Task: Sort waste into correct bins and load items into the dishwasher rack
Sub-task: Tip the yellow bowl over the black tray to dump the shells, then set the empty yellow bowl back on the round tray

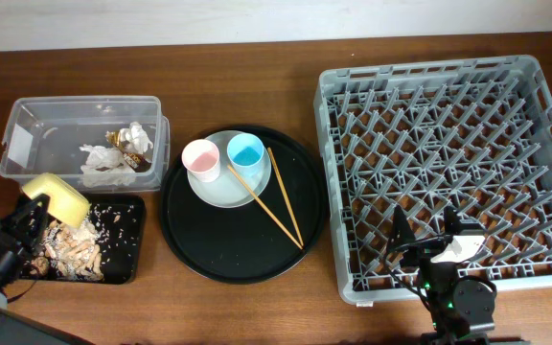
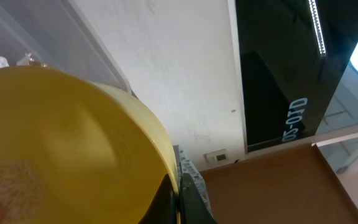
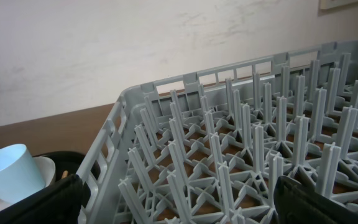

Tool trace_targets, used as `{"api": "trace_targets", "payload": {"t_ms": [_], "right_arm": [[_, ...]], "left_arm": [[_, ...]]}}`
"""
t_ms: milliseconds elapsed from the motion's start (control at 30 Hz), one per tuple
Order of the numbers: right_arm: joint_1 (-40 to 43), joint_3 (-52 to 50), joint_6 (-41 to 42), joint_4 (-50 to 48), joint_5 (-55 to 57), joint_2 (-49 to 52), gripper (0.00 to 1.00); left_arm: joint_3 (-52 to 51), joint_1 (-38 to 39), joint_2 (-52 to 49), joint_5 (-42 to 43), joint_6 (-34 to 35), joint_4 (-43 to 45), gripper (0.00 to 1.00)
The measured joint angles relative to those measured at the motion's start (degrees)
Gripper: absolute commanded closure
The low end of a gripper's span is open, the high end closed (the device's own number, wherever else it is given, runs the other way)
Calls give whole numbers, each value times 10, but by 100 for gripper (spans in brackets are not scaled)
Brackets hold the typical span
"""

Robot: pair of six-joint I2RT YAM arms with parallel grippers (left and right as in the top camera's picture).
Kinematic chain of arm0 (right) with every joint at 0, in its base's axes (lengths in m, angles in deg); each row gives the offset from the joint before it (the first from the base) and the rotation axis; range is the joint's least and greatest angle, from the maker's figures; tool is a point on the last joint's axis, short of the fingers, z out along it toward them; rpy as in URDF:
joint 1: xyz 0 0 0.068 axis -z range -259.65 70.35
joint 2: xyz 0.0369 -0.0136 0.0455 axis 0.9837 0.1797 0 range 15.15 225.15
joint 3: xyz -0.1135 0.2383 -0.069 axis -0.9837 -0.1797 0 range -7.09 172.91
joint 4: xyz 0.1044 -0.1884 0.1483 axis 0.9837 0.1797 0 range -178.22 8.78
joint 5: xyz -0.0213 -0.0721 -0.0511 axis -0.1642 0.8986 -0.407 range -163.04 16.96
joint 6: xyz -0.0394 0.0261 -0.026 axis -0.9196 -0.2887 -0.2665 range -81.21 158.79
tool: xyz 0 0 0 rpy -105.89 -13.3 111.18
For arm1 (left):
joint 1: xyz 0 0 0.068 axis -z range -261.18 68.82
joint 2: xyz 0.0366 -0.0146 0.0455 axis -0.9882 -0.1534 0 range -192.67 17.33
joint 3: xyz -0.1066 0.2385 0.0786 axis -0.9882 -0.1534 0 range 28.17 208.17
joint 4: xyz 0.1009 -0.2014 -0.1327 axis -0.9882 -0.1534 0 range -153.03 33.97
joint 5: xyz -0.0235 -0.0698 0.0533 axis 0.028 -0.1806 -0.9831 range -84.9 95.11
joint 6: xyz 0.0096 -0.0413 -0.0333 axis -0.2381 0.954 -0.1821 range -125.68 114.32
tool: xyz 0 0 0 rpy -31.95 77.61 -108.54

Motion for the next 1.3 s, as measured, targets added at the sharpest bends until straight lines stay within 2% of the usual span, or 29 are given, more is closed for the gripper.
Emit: {"api": "trace_targets", "payload": {"t_ms": [267, 333, 600, 933, 1033, 1133, 1300], "right_arm": [[0, 0, 0, 0, 0, 0, 2], [0, 0, 0, 0, 0, 0, 2], [0, 0, 0, 0, 0, 0, 2], [0, 0, 0, 0, 0, 0, 2], [0, 0, 0, 0, 0, 0, 2], [0, 0, 0, 0, 0, 0, 2], [0, 0, 0, 0, 0, 0, 2]], "left_arm": [[0, 0, 0, 0, 17, 23, 100], [0, 3, 0, 3, 28, 9, 100], [-3, 18, 0, -2, 71, 50, 100], [-3, 33, 0, 1, 78, 49, 100], [-3, 70, 0, 4, 78, 25, 100], [-3, 139, 0, 6, 78, 21, 100], [-3, 303, 0, -18, 78, 1, 100]]}}
